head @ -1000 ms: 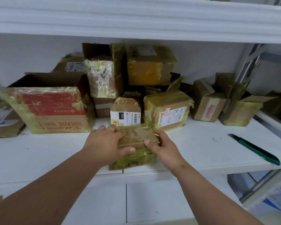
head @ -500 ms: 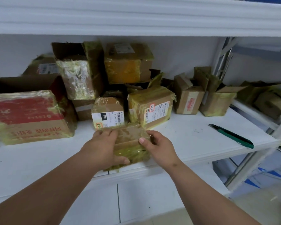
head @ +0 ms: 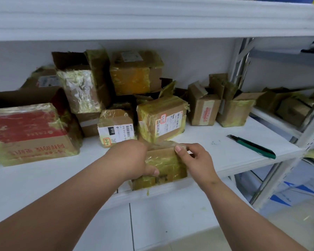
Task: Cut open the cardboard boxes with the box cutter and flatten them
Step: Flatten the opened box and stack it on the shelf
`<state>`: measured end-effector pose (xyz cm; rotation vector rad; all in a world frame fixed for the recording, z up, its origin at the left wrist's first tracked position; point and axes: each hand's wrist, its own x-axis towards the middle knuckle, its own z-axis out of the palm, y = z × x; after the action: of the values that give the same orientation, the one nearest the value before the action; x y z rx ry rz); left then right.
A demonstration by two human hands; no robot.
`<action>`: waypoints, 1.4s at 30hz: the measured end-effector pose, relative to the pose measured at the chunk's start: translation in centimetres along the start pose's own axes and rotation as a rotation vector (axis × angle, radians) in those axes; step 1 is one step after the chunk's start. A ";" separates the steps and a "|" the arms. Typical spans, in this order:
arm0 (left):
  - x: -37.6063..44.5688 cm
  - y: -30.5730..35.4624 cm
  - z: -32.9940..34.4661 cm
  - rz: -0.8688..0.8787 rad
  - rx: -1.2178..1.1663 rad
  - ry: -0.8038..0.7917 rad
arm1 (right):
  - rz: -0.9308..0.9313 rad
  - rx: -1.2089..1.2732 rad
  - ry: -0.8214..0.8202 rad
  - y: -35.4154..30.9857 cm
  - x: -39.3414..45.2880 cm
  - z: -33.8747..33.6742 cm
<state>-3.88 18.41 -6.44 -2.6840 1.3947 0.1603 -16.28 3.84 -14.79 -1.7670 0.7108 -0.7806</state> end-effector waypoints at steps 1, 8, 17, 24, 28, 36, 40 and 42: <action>0.4 0.8 0.2 0.006 -0.003 0.021 | -0.012 -0.053 0.009 0.3 0.3 -0.8; 5.6 7.9 1.9 0.057 -0.027 0.113 | 0.054 -0.238 -0.008 3.1 3.5 -8.4; 11.0 12.3 2.4 -0.100 -0.212 0.143 | -0.122 -0.837 0.186 11.0 10.2 -17.5; 12.4 12.6 0.8 -0.132 -0.188 -0.034 | 0.059 -1.155 -0.112 11.9 13.2 -20.4; 13.3 14.2 0.5 -0.197 -0.154 -0.011 | 0.048 -0.976 -0.315 10.9 13.9 -20.3; 12.8 13.0 0.5 -0.149 -0.326 -0.052 | -0.105 -0.633 -0.315 9.2 11.7 -20.5; 12.8 12.4 0.9 -0.078 -0.340 -0.070 | -0.218 -0.562 -0.293 9.3 10.8 -19.8; 12.8 12.2 1.0 -0.063 -0.363 -0.063 | -0.265 -0.552 -0.297 9.4 10.6 -19.2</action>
<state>-6.62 1.25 -9.93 -2.9723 1.3751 0.5348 -25.76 -17.93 -16.91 -2.4532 0.5242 -0.4968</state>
